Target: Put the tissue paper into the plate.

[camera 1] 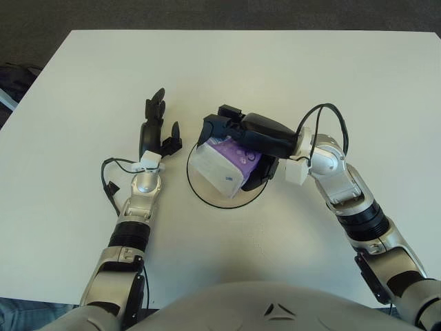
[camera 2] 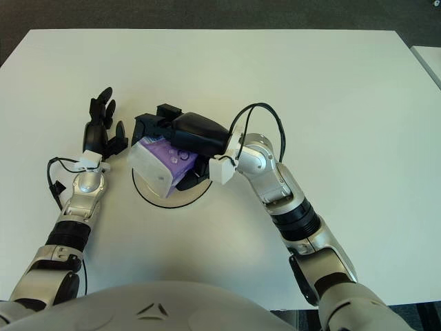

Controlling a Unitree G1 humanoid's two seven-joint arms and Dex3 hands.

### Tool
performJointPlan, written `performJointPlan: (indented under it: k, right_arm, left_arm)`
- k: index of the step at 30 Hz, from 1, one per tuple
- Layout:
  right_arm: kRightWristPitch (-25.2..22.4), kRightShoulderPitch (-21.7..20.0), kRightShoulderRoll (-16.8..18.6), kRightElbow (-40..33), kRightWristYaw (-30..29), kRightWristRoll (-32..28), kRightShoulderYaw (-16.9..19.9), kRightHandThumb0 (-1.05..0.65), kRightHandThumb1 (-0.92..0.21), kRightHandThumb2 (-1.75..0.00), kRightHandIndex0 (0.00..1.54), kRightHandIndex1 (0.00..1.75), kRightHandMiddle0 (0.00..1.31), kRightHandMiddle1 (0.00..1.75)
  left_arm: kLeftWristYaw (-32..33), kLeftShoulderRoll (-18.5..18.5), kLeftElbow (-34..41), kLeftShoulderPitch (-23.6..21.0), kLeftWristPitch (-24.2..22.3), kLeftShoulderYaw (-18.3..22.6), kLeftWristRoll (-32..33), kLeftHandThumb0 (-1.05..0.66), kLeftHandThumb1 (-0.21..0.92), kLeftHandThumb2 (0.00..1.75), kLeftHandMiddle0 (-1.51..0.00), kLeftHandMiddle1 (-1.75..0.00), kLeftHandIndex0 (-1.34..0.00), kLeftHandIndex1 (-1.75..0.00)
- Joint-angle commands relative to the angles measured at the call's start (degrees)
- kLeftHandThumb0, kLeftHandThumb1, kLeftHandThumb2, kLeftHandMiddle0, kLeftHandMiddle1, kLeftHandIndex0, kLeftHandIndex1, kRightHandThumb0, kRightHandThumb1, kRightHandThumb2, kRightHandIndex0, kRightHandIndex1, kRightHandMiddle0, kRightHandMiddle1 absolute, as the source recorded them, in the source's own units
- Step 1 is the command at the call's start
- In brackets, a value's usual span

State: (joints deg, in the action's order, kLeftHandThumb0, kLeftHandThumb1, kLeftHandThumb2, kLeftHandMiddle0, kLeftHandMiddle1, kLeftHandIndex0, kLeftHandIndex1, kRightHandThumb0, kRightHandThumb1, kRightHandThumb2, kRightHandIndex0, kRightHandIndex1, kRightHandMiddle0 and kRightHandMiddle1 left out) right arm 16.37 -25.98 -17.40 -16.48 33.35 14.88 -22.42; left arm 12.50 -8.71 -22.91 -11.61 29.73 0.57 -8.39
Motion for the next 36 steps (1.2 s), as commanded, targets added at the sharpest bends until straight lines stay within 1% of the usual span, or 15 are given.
performJointPlan:
  k: [1,3,5,6,8,9,10,11,13,14,15,16,18,21,36]
  right_arm:
    - [3.8,0.8,0.5,0.5,-2.8,1.8,-0.2,0.0,-0.15,-1.51,0.74,1.73,0.51,1.75]
    - [5.0,0.8,0.5,0.8,-4.0,3.1,-0.2,0.0,-0.16,-1.48,0.74,1.74,0.54,1.67]
    - [6.2,0.8,0.6,0.9,-5.3,4.7,-0.1,-0.01,-0.26,-1.34,0.67,1.74,0.49,1.61]
    - [6.7,0.8,0.6,0.9,-5.8,5.4,-0.1,-0.01,-0.32,-1.28,0.63,1.74,0.43,1.64]
    - [7.5,0.9,0.2,0.6,-6.7,7.0,-0.1,-0.01,-0.54,-1.04,0.47,1.74,0.26,1.69]
    - [7.7,0.9,0.0,0.4,-7.0,7.6,0.0,-0.01,-0.58,-0.99,0.43,1.74,0.23,1.69]
    - [7.9,0.9,-0.1,0.4,-7.2,8.0,0.0,-0.01,-0.67,-0.87,0.37,1.74,0.19,1.69]
    - [7.9,1.1,-0.3,0.1,-7.3,8.6,0.0,-0.01,-0.72,-0.8,0.33,1.74,0.16,1.68]
    - [7.8,1.4,-0.7,-0.4,-7.4,9.5,-0.1,-0.18,-0.82,-0.65,0.17,1.72,0.19,1.71]
    - [7.8,1.6,-0.9,-0.6,-7.4,9.9,-0.1,-0.39,-0.86,-0.57,0.11,1.61,0.12,1.67]
    - [7.6,1.7,-1.1,-1.0,-7.3,10.3,-0.2,-0.47,-0.87,-0.53,0.09,1.57,0.09,1.66]
    - [7.5,1.9,-1.3,-1.2,-7.2,10.5,-0.2,-0.58,-0.89,-0.5,0.05,1.39,0.06,1.62]
    - [7.4,2.0,-1.4,-1.4,-7.1,10.8,-0.2,-0.71,-0.91,-0.47,0.02,1.2,0.02,1.57]
    - [7.5,2.0,-1.3,-1.3,-7.1,10.9,-0.2,-0.77,-0.92,-0.45,0.01,1.11,0.01,1.54]
    - [7.3,2.2,-1.1,-1.6,-7.1,11.2,-0.2,-0.8,-0.92,-0.44,0.0,1.06,0.0,1.53]
  left_arm:
    - [0.9,6.2,-5.6,12.7,-2.2,-3.3,-0.8,-0.78,0.92,0.86,-0.33,-0.01,0.0,-0.59]
    - [1.3,6.7,-4.9,13.0,-2.1,-3.2,-0.6,-0.77,0.92,0.85,-0.33,-0.01,0.0,-0.59]
    - [1.6,7.2,-4.7,13.1,-1.8,-2.9,-0.2,-0.76,0.92,0.84,-0.34,-0.02,0.0,-0.6]
    - [1.7,7.5,-4.6,13.1,-1.6,-2.7,0.1,-0.75,0.92,0.83,-0.34,-0.02,0.0,-0.61]
    - [1.9,8.3,-5.1,12.8,-1.6,-2.2,0.9,-0.73,0.92,0.81,-0.34,-0.02,0.0,-0.62]
    - [1.9,8.5,-5.3,12.6,-1.8,-1.9,1.3,-0.73,0.92,0.81,-0.34,-0.02,0.0,-0.62]
    - [1.9,8.7,-5.6,12.4,-1.9,-1.7,1.6,-0.72,0.92,0.81,-0.34,-0.02,0.0,-0.62]
    - [2.1,9.0,-6.0,12.0,-1.9,-1.4,2.0,-0.71,0.92,0.8,-0.34,-0.02,0.0,-0.62]
    - [2.4,9.5,-6.5,11.6,-2.0,-1.0,2.5,-0.7,0.92,0.8,-0.32,-0.01,0.0,-0.6]
    - [2.4,9.6,-6.5,11.6,-2.0,-0.9,2.6,-0.7,0.92,0.8,-0.31,-0.01,0.0,-0.59]
    - [2.4,9.6,-6.5,11.6,-2.0,-0.9,2.6,-0.7,0.92,0.8,-0.31,-0.01,0.0,-0.59]
    - [2.4,9.7,-6.5,11.6,-2.1,-0.8,2.6,-0.7,0.92,0.8,-0.3,0.0,0.0,-0.58]
    - [2.4,9.7,-6.5,11.6,-2.1,-0.8,2.6,-0.7,0.92,0.81,-0.3,0.0,0.0,-0.57]
    - [2.4,9.7,-6.6,11.5,-2.1,-0.8,2.6,-0.7,0.92,0.81,-0.3,0.0,0.0,-0.57]
    - [2.3,9.7,-6.3,11.6,-2.2,-0.8,2.8,-0.7,0.92,0.81,-0.3,0.0,0.0,-0.57]
